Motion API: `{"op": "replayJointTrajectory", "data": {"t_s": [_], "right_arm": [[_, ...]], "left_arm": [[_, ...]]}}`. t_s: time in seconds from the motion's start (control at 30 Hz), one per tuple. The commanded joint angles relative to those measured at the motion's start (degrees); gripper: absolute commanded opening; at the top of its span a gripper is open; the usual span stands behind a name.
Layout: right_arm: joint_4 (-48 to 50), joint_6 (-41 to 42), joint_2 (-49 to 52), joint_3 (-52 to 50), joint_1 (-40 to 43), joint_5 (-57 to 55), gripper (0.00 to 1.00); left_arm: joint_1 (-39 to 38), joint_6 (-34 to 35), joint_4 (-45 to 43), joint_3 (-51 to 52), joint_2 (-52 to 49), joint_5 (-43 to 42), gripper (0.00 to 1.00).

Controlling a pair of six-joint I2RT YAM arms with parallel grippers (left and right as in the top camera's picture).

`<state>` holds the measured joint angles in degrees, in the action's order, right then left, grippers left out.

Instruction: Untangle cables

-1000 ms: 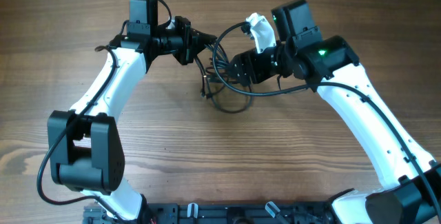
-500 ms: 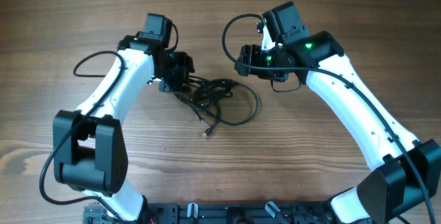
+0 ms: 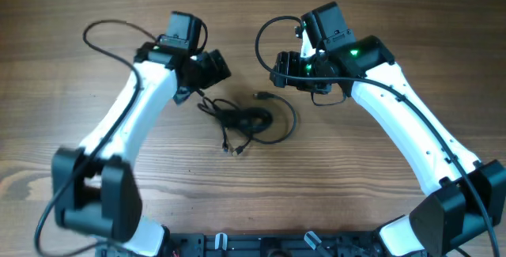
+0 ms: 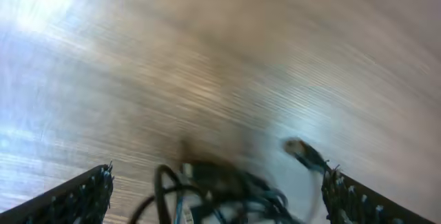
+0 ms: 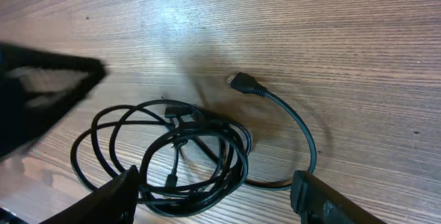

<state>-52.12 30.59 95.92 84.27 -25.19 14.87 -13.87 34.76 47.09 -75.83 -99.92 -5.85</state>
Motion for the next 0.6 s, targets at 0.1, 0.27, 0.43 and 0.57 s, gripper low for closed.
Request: {"op": "replayJointTrajectory", "data": {"t_s": [0.1,0.27,0.43,0.57], "right_arm": [[0.2,-0.5,0.2,0.5,2.0,-3.1,0.73],[-0.3,-0.7,0.2,0.5,10.6,-2.8,0.73],[-1.1,-3.6,0.2,0.5,13.1,-1.5,0.73],[-1.3,-3.6,0.2,0.5,13.0,-1.5,0.73]], "left_arm": [[-1.2,-19.6,1.0,-3.5,13.5,-17.9,0.91],[-10.9,-22.8,6.6,-1.7,10.3,-18.1,0.80],[-17.5,-21.9,12.4,-1.6,4.1,-18.1,0.67],[-20.5,-20.3,18.2,-1.6,-0.7,-15.1,0.58]]}}
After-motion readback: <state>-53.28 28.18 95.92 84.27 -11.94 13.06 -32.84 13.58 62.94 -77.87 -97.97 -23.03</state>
